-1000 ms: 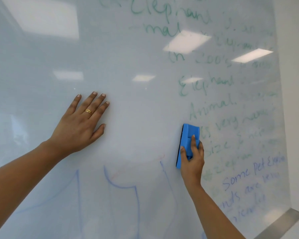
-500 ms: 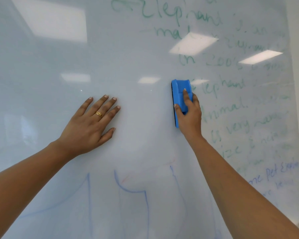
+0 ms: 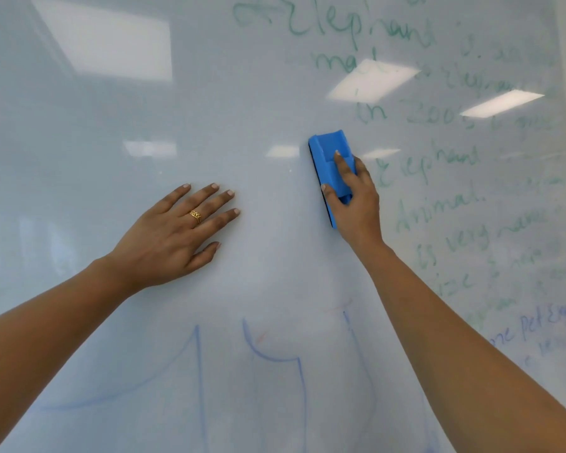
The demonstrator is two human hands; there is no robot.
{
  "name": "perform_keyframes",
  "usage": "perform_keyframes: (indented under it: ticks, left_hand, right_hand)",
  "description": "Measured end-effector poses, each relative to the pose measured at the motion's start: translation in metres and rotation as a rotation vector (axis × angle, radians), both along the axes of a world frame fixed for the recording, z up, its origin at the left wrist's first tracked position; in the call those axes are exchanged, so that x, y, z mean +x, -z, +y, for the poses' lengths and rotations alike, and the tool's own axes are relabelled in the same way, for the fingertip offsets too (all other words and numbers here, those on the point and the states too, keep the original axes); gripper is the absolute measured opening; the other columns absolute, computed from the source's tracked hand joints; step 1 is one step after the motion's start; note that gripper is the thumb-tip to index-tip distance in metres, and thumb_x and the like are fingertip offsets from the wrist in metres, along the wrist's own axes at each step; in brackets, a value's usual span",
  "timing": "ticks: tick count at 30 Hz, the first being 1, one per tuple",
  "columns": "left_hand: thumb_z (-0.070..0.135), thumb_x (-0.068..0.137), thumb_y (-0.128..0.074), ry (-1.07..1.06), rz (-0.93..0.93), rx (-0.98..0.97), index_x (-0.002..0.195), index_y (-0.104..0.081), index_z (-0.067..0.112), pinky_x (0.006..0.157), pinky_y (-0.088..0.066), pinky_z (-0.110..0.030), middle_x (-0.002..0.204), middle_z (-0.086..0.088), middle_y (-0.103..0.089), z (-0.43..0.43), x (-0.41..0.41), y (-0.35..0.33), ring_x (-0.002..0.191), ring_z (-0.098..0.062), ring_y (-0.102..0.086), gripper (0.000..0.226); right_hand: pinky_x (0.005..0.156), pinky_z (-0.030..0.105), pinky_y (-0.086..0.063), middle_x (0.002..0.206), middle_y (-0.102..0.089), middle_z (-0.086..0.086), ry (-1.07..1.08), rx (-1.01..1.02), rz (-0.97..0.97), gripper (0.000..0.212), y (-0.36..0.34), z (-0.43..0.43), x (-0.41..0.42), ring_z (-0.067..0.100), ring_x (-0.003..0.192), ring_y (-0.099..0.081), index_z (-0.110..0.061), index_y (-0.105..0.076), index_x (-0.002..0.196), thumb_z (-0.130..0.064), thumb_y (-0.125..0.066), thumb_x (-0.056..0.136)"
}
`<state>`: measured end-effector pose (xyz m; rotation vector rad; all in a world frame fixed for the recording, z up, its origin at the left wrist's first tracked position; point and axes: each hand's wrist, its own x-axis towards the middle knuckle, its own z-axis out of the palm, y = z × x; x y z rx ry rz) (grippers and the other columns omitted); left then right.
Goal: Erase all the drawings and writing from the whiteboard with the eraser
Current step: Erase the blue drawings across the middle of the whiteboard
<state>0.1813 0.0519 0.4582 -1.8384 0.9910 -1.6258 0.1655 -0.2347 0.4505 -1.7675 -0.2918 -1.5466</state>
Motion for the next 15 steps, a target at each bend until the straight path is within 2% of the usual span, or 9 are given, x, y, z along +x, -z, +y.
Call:
perform_keyframes:
  ticks: [3,6,10,15]
  left_hand:
    - [0.038,0.095,-0.029,-0.001,0.009,-0.018,0.140,-0.042,0.014,0.113,-0.019,-0.042,0.149,-0.008,-0.035,0.006,0.000,0.006,0.137,-0.023,-0.031,0.053]
    - [0.039,0.096,-0.027,0.003,0.017,-0.019,0.141,-0.040,0.015,0.114,-0.017,-0.042,0.150,-0.007,-0.033,0.012,0.001,0.008,0.140,-0.018,-0.023,0.053]
    - [0.038,0.095,-0.029,0.006,0.017,-0.011,0.139,-0.045,0.013,0.112,-0.020,-0.044,0.148,-0.009,-0.037,0.013,0.000,0.009,0.136,-0.024,-0.034,0.053]
    - [0.037,0.094,-0.029,0.018,0.020,-0.006,0.138,-0.046,0.012,0.112,-0.019,-0.043,0.147,-0.009,-0.038,0.014,-0.001,0.009,0.135,-0.027,-0.035,0.053]
  right_hand:
    - [0.110,0.027,-0.028,0.148,-0.030,0.008,-0.008,0.012,-0.017,0.054,0.036,-0.005,0.000,0.019,0.137,-0.027,-0.028,-0.037,0.140,-0.017,-0.058,0.091]
    - [0.111,0.034,-0.033,0.146,-0.033,0.005,0.009,0.131,-0.007,0.052,0.088,-0.023,-0.002,0.013,0.135,-0.031,-0.028,-0.041,0.138,-0.017,-0.059,0.090]
    - [0.109,0.036,-0.036,0.148,-0.031,-0.001,0.007,0.368,0.045,0.051,0.138,-0.024,-0.008,-0.004,0.129,-0.025,-0.039,-0.040,0.132,-0.019,-0.059,0.090]
    - [0.110,0.032,-0.033,0.150,-0.028,0.000,0.001,0.410,0.029,0.052,0.147,0.018,-0.009,-0.005,0.128,-0.022,-0.027,-0.043,0.137,-0.016,-0.060,0.089]
